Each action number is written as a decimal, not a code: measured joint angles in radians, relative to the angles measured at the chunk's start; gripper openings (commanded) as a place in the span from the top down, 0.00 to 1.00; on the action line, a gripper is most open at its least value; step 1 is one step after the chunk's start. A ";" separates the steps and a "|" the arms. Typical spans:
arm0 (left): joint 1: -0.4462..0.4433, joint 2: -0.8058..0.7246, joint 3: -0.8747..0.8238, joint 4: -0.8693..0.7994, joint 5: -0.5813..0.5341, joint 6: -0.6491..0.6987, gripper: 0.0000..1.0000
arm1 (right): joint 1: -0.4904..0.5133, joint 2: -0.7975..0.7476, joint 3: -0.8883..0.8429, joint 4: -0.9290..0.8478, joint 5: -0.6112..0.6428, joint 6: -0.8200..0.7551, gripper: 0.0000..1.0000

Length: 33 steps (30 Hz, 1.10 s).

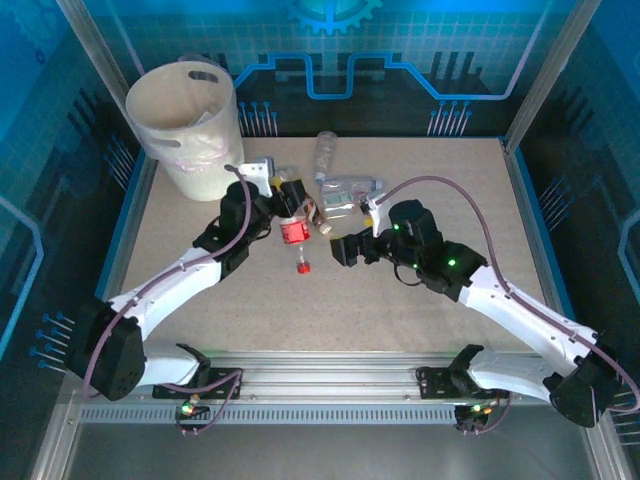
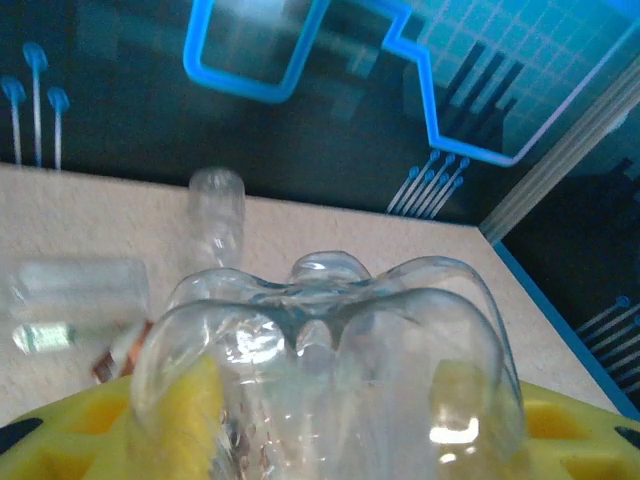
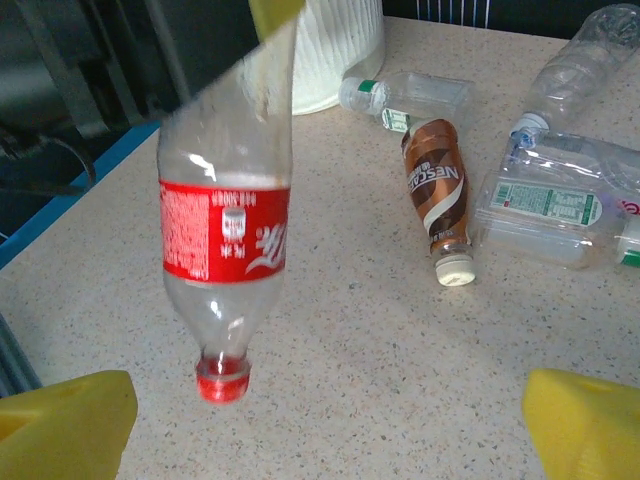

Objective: Put the plastic bottles in the bin

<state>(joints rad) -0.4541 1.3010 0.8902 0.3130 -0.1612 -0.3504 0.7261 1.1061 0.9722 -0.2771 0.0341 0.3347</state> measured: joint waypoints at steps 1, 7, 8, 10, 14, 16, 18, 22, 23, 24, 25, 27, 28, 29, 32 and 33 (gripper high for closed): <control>0.008 -0.005 0.014 0.003 -0.006 0.023 0.65 | 0.001 0.003 0.005 0.000 0.000 0.000 0.00; 0.093 -0.021 0.146 0.007 -0.009 0.118 0.65 | 0.002 0.007 0.023 0.002 0.009 -0.003 0.00; 0.109 -0.021 0.175 0.008 -0.008 0.131 0.66 | 0.002 0.007 0.023 0.002 0.011 -0.003 0.00; 0.141 -0.021 0.229 0.007 -0.002 0.156 0.66 | 0.002 0.007 0.023 0.001 0.014 -0.004 0.00; 0.203 0.003 0.377 0.011 0.021 0.219 0.65 | 0.002 0.007 0.023 0.001 0.019 -0.008 0.00; 0.231 0.024 0.449 0.019 0.024 0.250 0.65 | 0.002 0.007 0.023 0.000 0.019 -0.008 0.00; 0.262 0.055 0.515 0.037 0.029 0.278 0.64 | 0.002 0.007 0.023 0.001 0.025 -0.008 0.00; 0.335 0.142 0.637 0.052 0.037 0.324 0.63 | 0.003 0.006 0.023 0.000 0.037 -0.008 0.00; 0.356 0.174 0.678 0.052 0.038 0.332 0.63 | 0.003 0.006 0.023 -0.001 0.039 -0.008 0.00; 0.376 0.201 0.711 0.053 0.038 0.336 0.65 | 0.003 0.006 0.023 -0.002 0.041 -0.008 0.00; 0.393 0.226 0.736 0.063 0.038 0.346 0.65 | 0.003 0.006 0.023 -0.003 0.041 -0.011 0.00; 0.426 0.270 0.764 0.105 0.035 0.359 0.65 | 0.003 0.005 0.023 -0.003 0.044 -0.011 0.00; 0.443 0.292 0.772 0.131 0.035 0.362 0.64 | 0.003 0.005 0.023 -0.004 0.045 -0.011 0.00; 0.456 0.313 0.780 0.150 0.032 0.364 0.63 | 0.003 0.004 0.023 -0.005 0.045 -0.011 0.00; 0.491 0.380 0.826 0.166 0.023 0.369 0.61 | 0.003 0.003 0.023 -0.008 0.048 -0.011 0.00; 0.501 0.400 0.843 0.167 0.020 0.369 0.61 | 0.003 0.003 0.023 -0.009 0.048 -0.011 0.00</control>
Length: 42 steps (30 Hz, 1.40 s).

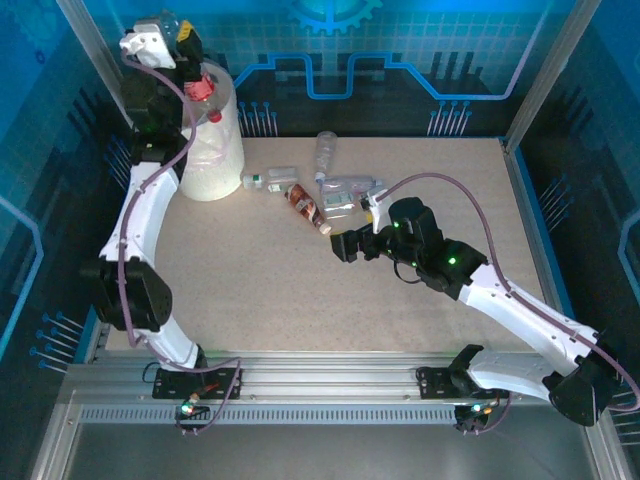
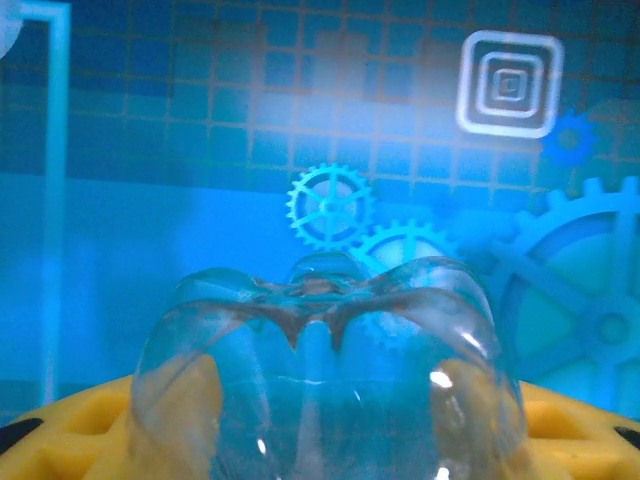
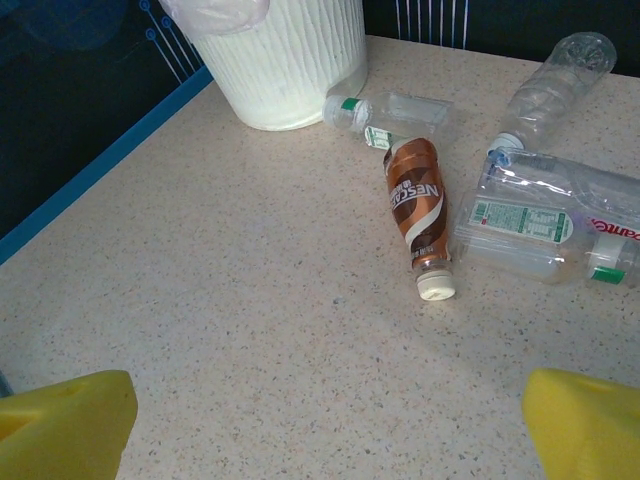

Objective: Put the plastic bottles in the bin

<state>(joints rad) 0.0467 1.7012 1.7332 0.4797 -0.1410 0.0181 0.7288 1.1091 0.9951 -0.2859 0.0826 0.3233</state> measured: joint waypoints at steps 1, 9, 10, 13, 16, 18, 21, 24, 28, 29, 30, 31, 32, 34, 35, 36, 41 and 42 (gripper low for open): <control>0.014 0.024 0.024 0.002 0.000 -0.002 0.61 | 0.000 0.000 0.000 -0.001 0.003 0.000 0.00; 0.120 0.141 0.127 0.000 0.008 -0.046 0.59 | 0.002 0.000 0.000 -0.006 0.015 -0.003 0.00; 0.130 0.144 0.115 0.010 0.012 -0.046 0.59 | 0.002 0.000 0.000 -0.006 0.015 -0.003 0.00; 0.148 0.144 0.062 0.046 0.027 -0.051 0.57 | 0.002 0.000 0.000 -0.006 0.016 -0.008 0.00; 0.162 0.151 0.018 0.068 0.055 -0.072 0.55 | 0.003 0.002 0.002 -0.011 0.015 -0.011 0.00; 0.175 0.159 -0.007 0.085 0.072 -0.094 0.55 | 0.003 0.009 0.011 -0.013 0.015 -0.011 0.00; 0.199 0.175 -0.046 0.116 0.092 -0.122 0.54 | 0.003 0.023 0.023 -0.013 0.014 -0.011 0.00; 0.216 0.197 -0.088 0.147 0.098 -0.153 0.45 | 0.003 0.036 0.032 -0.013 0.014 -0.011 0.00; 0.220 0.211 -0.149 0.161 0.096 -0.192 0.30 | 0.003 0.045 0.034 -0.013 0.014 -0.011 0.00; 0.220 0.212 -0.163 0.163 0.095 -0.203 0.28 | 0.003 0.045 0.035 -0.013 0.014 -0.011 0.00; 0.220 0.212 -0.171 0.163 0.093 -0.208 0.27 | 0.003 0.046 0.037 -0.014 0.014 -0.011 0.00; 0.220 0.212 -0.175 0.166 0.093 -0.214 0.25 | 0.003 0.047 0.041 -0.016 0.014 -0.010 0.00; 0.220 0.212 -0.177 0.171 0.090 -0.224 0.24 | 0.003 0.048 0.043 -0.017 0.014 -0.010 0.00; 0.220 0.211 -0.178 0.179 0.082 -0.230 0.22 | 0.003 0.048 0.045 -0.017 0.013 -0.010 0.00; 0.220 0.209 -0.179 0.182 0.075 -0.231 0.21 | 0.003 0.048 0.045 -0.018 0.013 -0.010 0.00; 0.220 0.206 -0.180 0.182 0.070 -0.231 0.20 | 0.003 0.048 0.045 -0.018 0.013 -0.010 0.00; 0.220 0.175 -0.194 0.174 0.040 -0.231 0.17 | 0.004 0.050 0.045 -0.018 0.010 -0.006 0.00; 0.220 0.168 -0.194 0.168 0.033 -0.230 0.16 | 0.004 0.050 0.045 -0.018 0.010 -0.005 0.00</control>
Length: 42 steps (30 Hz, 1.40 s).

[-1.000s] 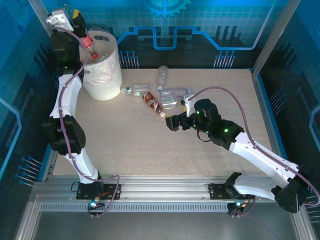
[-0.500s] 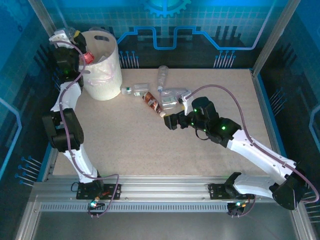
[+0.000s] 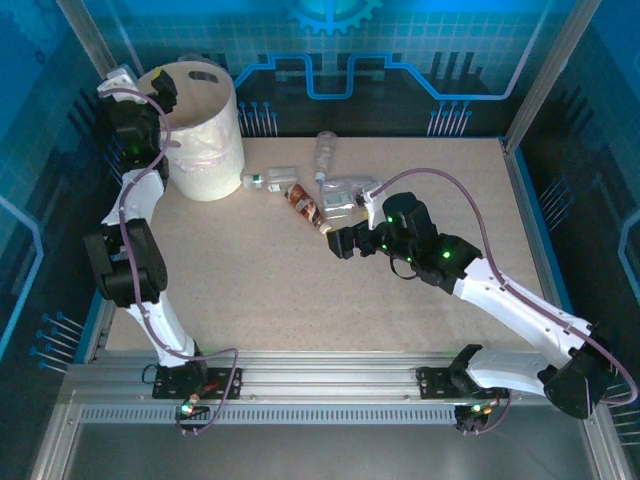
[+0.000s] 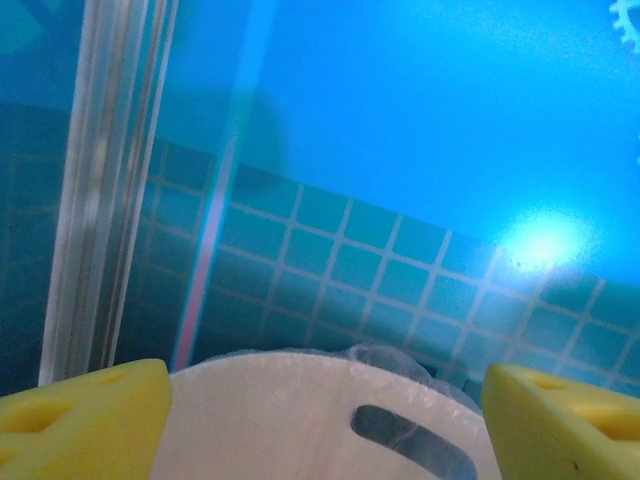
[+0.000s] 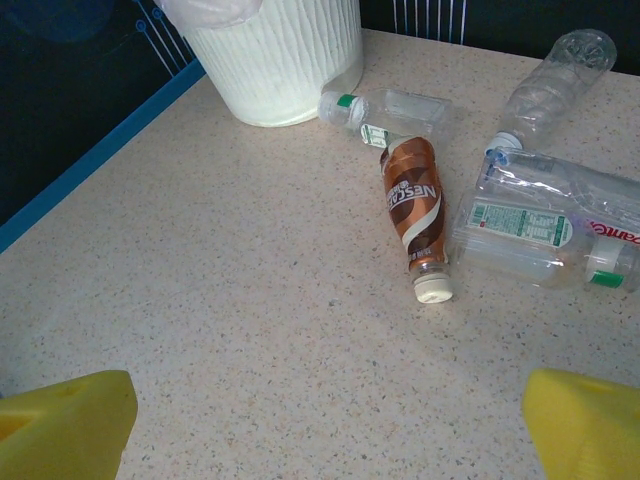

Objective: Put the plastic bottles in the bin

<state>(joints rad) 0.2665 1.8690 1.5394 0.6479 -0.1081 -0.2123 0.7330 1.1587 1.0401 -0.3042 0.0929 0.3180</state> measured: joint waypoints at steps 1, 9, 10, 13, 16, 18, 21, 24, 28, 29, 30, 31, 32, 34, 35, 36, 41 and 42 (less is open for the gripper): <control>0.000 -0.009 0.000 -0.009 -0.008 0.000 0.15 | 0.000 0.000 0.000 0.000 0.000 0.001 0.00; -0.017 -0.084 0.002 -0.163 -0.109 -0.052 0.01 | 0.001 0.008 0.000 0.000 0.004 0.016 0.00; -0.027 -0.095 0.002 -0.190 -0.128 -0.057 0.01 | 0.001 0.012 0.000 0.000 0.005 0.021 0.00; -0.070 -0.129 0.003 -0.276 -0.185 -0.071 0.01 | 0.002 0.025 0.000 0.000 0.016 0.033 0.00; -0.139 -0.172 0.003 -0.361 -0.246 -0.077 0.01 | 0.002 0.037 0.000 0.000 0.032 0.045 0.00; -0.183 -0.201 0.003 -0.406 -0.279 -0.079 0.01 | 0.002 0.045 0.000 0.000 0.040 0.050 0.00; -0.245 -0.248 0.002 -0.476 -0.318 -0.107 0.01 | 0.002 0.056 0.000 0.001 0.056 0.060 0.00; -0.283 -0.304 -0.018 -0.529 -0.335 -0.166 0.01 | 0.002 0.065 -0.002 0.003 0.064 0.063 0.00; -0.327 -0.381 -0.077 -0.603 -0.319 -0.261 0.01 | -0.003 0.080 -0.006 0.002 0.064 0.041 0.00; -0.339 -0.393 -0.084 -0.635 -0.291 -0.286 0.01 | -0.007 0.086 -0.006 -0.002 0.064 0.030 0.00; -0.351 -0.399 -0.088 -0.662 -0.264 -0.303 0.01 | -0.011 0.092 -0.006 -0.006 0.064 0.020 0.00; -0.373 -0.404 -0.092 -0.694 -0.236 -0.318 0.01 | -0.017 0.099 -0.006 -0.015 0.064 0.011 0.00; -0.401 -0.407 -0.097 -0.720 -0.216 -0.331 0.01 | -0.025 0.105 -0.006 -0.024 0.064 0.002 0.00; -0.470 -0.409 -0.111 -0.773 -0.198 -0.340 0.01 | -0.040 0.113 -0.006 -0.037 0.064 -0.006 0.00; -0.512 -0.409 -0.118 -0.807 -0.194 -0.340 0.01 | -0.050 0.114 -0.006 -0.040 0.063 -0.006 0.00; -0.547 -0.407 -0.123 -0.843 -0.190 -0.341 0.01 | -0.058 0.114 -0.006 -0.040 0.063 -0.005 0.00; -0.629 -0.361 -0.133 -0.954 -0.158 -0.382 0.01 | -0.087 0.114 -0.009 -0.035 0.059 0.020 0.00; -0.629 -0.348 -0.139 -0.959 -0.155 -0.385 0.01 | -0.087 0.114 -0.012 -0.033 0.057 0.026 0.00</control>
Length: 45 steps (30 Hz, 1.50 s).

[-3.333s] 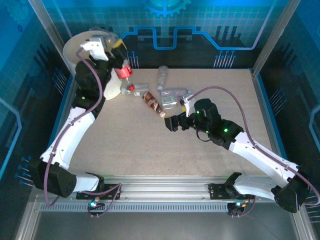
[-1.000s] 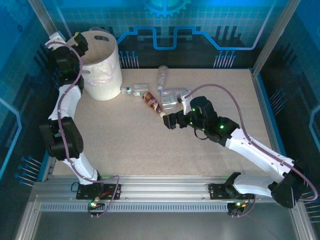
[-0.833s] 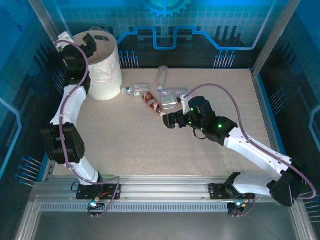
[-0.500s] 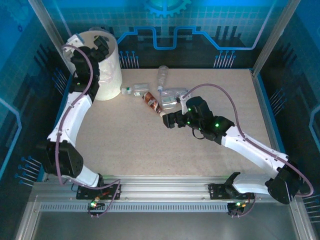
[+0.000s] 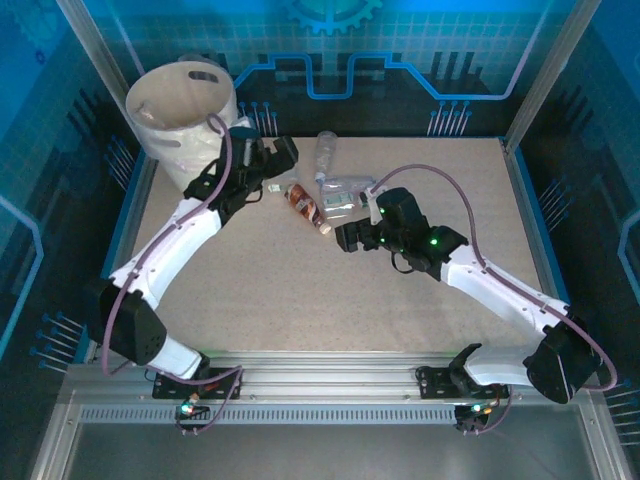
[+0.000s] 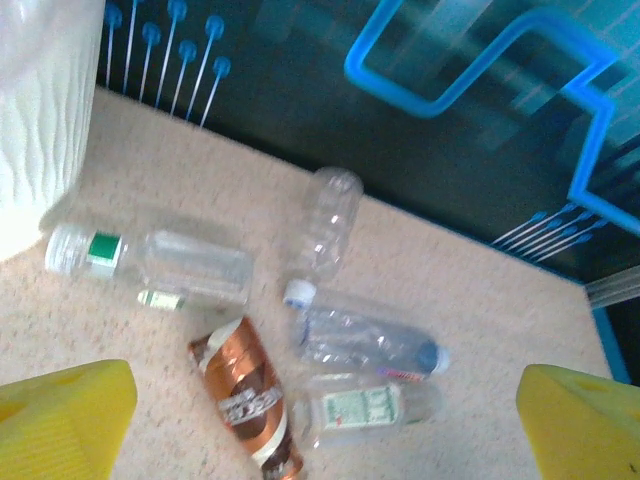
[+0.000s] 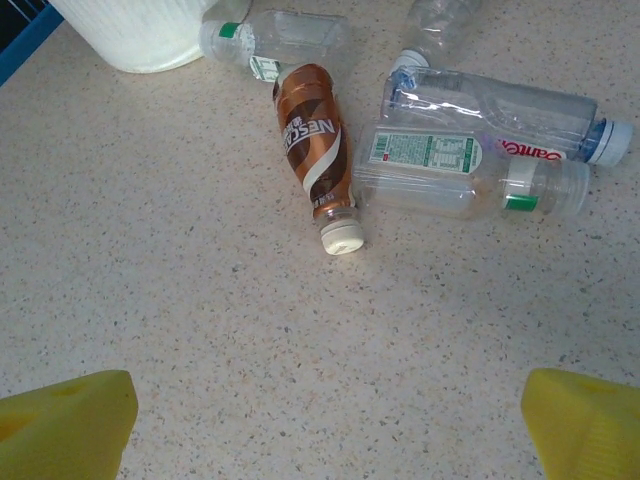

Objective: Put the plastic bottles in the bin

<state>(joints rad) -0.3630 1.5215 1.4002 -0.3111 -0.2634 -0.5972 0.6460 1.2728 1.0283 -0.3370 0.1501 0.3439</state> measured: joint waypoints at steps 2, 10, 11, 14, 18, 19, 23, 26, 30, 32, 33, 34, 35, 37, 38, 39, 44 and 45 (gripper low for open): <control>0.000 0.045 -0.011 -0.016 0.013 -0.005 0.01 | 0.000 -0.002 -0.008 0.001 -0.003 0.015 0.00; 0.000 0.286 -0.006 -0.052 0.055 -0.032 0.01 | -0.002 -0.082 -0.059 -0.019 -0.050 0.066 0.00; 0.000 0.312 -0.004 -0.054 0.055 -0.040 0.01 | -0.001 -0.101 -0.064 -0.021 -0.053 0.071 0.00; 0.000 0.378 0.008 -0.059 0.050 -0.073 0.03 | -0.001 -0.157 -0.083 -0.023 -0.053 0.080 0.00; 0.000 0.455 0.066 -0.060 0.040 -0.111 0.06 | -0.001 -0.212 -0.103 -0.026 -0.050 0.086 0.00; 0.000 0.476 0.086 -0.059 0.039 -0.117 0.07 | -0.001 -0.219 -0.105 -0.029 -0.049 0.087 0.00; 0.000 0.544 0.161 -0.059 0.040 -0.138 0.09 | -0.001 -0.235 -0.113 -0.039 -0.045 0.093 0.00; 0.000 0.607 0.229 -0.065 0.036 -0.146 0.11 | -0.001 -0.243 -0.117 -0.051 -0.045 0.097 0.00; 0.000 0.661 0.265 -0.067 0.032 -0.160 0.16 | -0.001 -0.259 -0.119 -0.068 -0.045 0.098 0.00; 0.000 0.679 0.267 -0.068 0.032 -0.163 0.20 | -0.001 -0.270 -0.119 -0.075 -0.045 0.098 0.00; 0.001 0.688 0.267 -0.069 0.032 -0.164 0.21 | -0.001 -0.277 -0.119 -0.078 -0.044 0.098 0.00; 0.003 0.695 0.267 -0.070 0.032 -0.164 0.24 | -0.001 -0.284 -0.119 -0.081 -0.042 0.098 0.00; 0.004 0.702 0.267 -0.069 0.034 -0.165 0.26 | -0.001 -0.290 -0.119 -0.084 -0.039 0.099 0.00; 0.007 0.710 0.267 -0.061 0.042 -0.168 0.30 | -0.001 -0.303 -0.119 -0.089 -0.032 0.101 0.00; 0.010 0.713 0.267 -0.056 0.048 -0.169 0.31 | -0.001 -0.308 -0.119 -0.093 -0.029 0.101 0.00; 0.012 0.714 0.267 -0.053 0.054 -0.170 0.33 | -0.001 -0.313 -0.119 -0.096 -0.027 0.101 0.00; 0.019 0.715 0.264 -0.036 0.076 -0.169 0.41 | -0.001 -0.327 -0.122 -0.106 -0.025 0.101 0.00; 0.019 0.715 0.259 -0.028 0.078 -0.169 0.41 | -0.001 -0.330 -0.125 -0.106 -0.025 0.101 0.00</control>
<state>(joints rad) -0.3435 2.2360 1.6596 -0.3393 -0.1852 -0.7658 0.6449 0.9432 0.9031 -0.4427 0.1253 0.4446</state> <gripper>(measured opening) 0.628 0.999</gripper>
